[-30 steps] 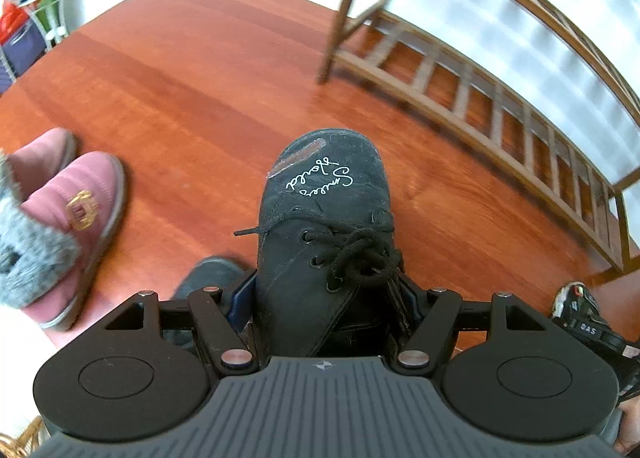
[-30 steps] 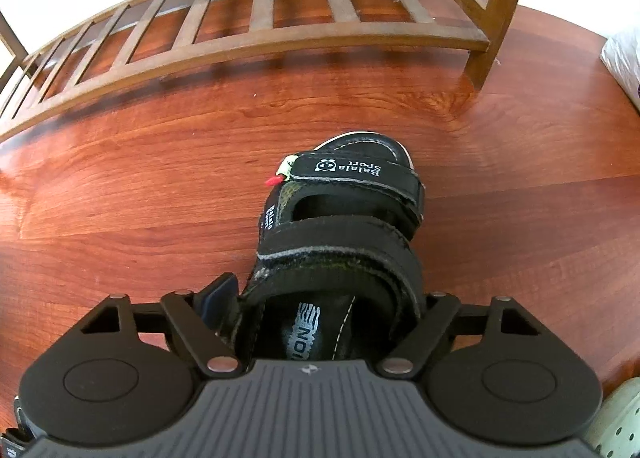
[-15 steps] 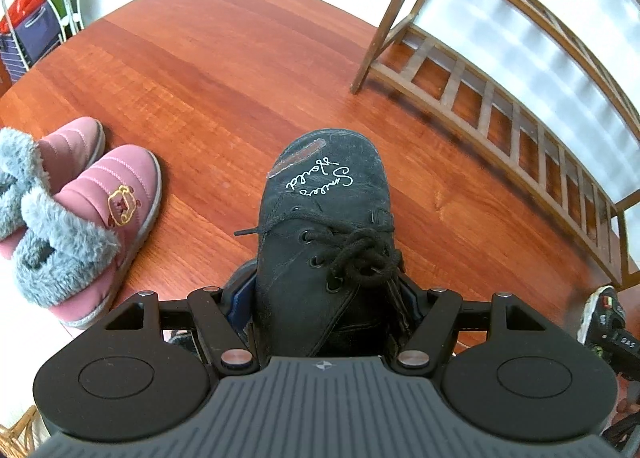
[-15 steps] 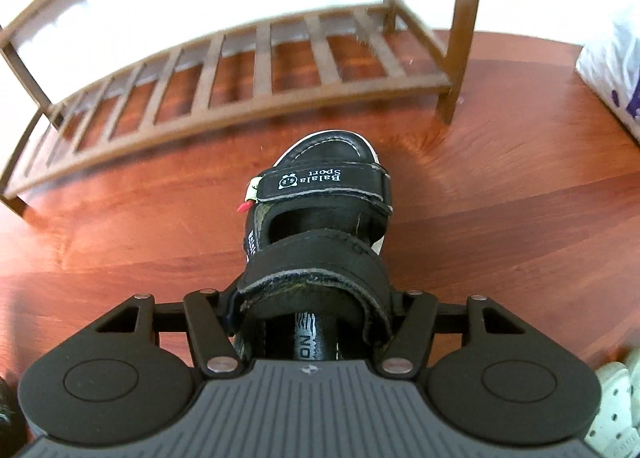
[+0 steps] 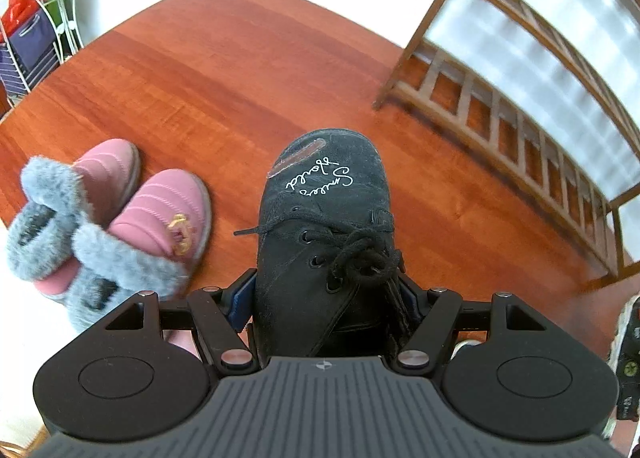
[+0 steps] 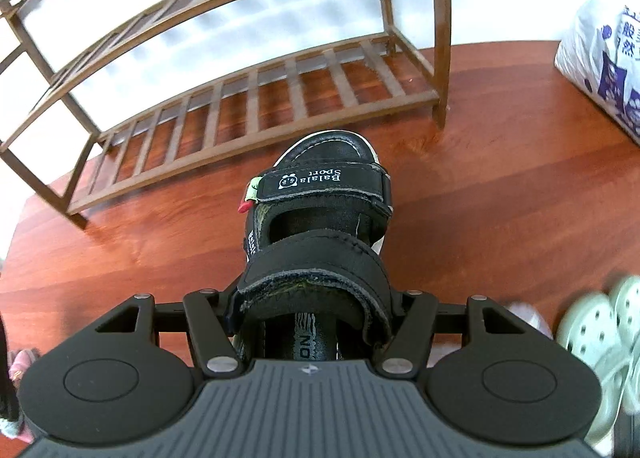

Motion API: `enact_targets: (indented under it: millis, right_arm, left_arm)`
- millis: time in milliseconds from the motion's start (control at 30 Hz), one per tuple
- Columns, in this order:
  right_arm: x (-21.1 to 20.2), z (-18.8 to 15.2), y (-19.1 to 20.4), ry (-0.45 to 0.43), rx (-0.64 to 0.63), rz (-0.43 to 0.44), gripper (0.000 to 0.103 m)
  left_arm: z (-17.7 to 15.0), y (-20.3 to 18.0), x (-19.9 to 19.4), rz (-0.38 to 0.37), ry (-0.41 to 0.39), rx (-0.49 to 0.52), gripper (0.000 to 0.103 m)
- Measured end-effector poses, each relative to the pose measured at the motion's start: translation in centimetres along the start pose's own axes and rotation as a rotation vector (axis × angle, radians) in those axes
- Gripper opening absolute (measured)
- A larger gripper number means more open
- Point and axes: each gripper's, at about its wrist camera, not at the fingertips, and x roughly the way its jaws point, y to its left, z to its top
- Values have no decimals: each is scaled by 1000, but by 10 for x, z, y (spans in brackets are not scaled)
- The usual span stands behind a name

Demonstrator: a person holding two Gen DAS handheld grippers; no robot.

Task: Organize scattered shoes
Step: 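Carry the boot beside its mate with the left gripper while the right gripper sets the sandal beside its mate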

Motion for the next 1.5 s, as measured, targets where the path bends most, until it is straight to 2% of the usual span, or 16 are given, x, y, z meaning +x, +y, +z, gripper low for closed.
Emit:
enact_targets:
  millis: [233, 367, 733, 867, 1067, 1367, 1500]
  right_arm:
    - [-21, -35, 35, 29, 5, 47, 67]
    - [-29, -52, 60, 36, 4, 70, 67]
    - [-41, -77, 127, 52, -29, 157, 67]
    - [-34, -91, 162, 84, -59, 208, 67]
    - [-17, -112, 206, 135, -157, 232, 67]
    - [12, -144, 253, 200, -267, 207, 67]
    - [21, -155, 260, 218, -292, 199, 67]
  left_arm:
    - [-2, 33, 12, 5, 85, 23, 70]
    - [3, 48, 22, -26, 124, 44, 71]
    - [12, 64, 25, -62, 168, 154, 71]
    - [6, 64, 34, -76, 202, 172, 71]
    - [-5, 64, 54, -81, 251, 192, 71]
    - [-16, 60, 64, -60, 263, 236, 71]
    - [-22, 63, 68, -51, 271, 245, 71]
